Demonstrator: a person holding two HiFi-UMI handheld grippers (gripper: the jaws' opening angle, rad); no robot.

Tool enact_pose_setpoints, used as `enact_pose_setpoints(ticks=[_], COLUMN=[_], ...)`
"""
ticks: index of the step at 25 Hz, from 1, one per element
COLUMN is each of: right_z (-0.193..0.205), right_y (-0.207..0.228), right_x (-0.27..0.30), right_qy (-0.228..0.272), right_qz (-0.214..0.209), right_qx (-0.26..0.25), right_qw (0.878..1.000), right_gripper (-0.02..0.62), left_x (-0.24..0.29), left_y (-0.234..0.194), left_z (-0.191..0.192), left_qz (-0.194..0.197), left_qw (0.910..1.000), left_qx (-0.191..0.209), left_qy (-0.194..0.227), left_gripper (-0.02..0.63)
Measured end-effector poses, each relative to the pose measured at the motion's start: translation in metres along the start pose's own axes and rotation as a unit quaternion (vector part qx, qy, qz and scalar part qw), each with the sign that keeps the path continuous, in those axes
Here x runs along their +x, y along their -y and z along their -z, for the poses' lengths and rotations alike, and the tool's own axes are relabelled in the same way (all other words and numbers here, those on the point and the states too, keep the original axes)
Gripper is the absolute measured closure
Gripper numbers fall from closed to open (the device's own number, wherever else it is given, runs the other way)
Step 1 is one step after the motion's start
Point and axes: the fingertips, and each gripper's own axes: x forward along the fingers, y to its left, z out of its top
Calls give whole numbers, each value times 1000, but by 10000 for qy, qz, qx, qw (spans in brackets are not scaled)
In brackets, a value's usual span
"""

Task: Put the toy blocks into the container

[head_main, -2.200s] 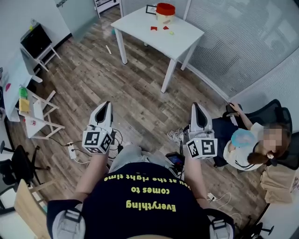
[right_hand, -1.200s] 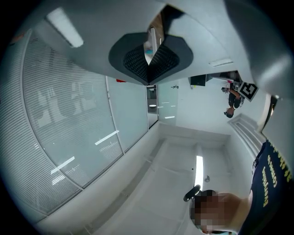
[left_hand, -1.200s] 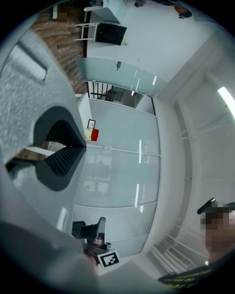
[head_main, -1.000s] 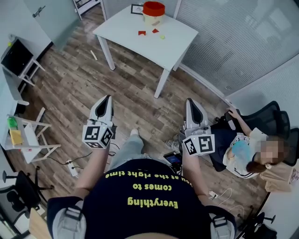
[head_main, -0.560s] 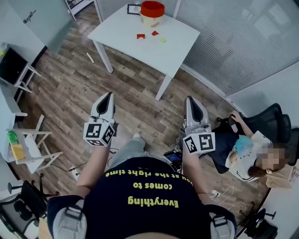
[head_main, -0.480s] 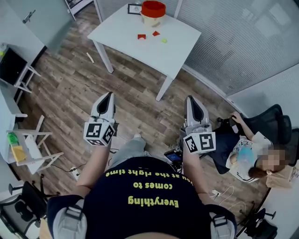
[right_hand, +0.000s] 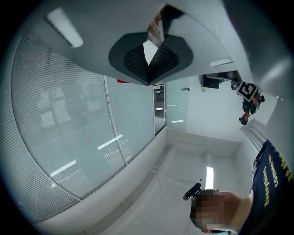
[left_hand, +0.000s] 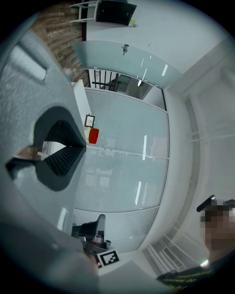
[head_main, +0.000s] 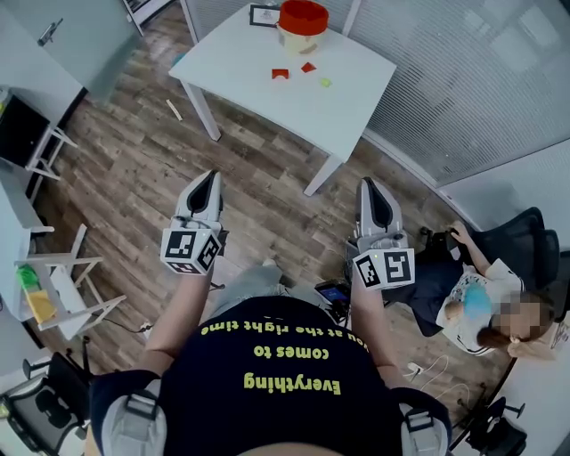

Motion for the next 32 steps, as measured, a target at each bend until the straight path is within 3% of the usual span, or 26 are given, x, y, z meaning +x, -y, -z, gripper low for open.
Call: enact_pose_setpoints(ticks=[20, 32], right_z=[16, 20], right_y=[9, 47], right_x=[53, 131], right_qy=[-37, -18], right_qz=[-178, -415], right_qx=[97, 149], right_qw=[9998, 9990], right_gripper=[591, 591], left_x=[12, 77], left_y=[-32, -56], left_z=[14, 5], left_qz=[-308, -532], left_qw=[9994, 9985], left_qx=[-122, -150], left_qy=[-83, -44], left_gripper=[607, 607])
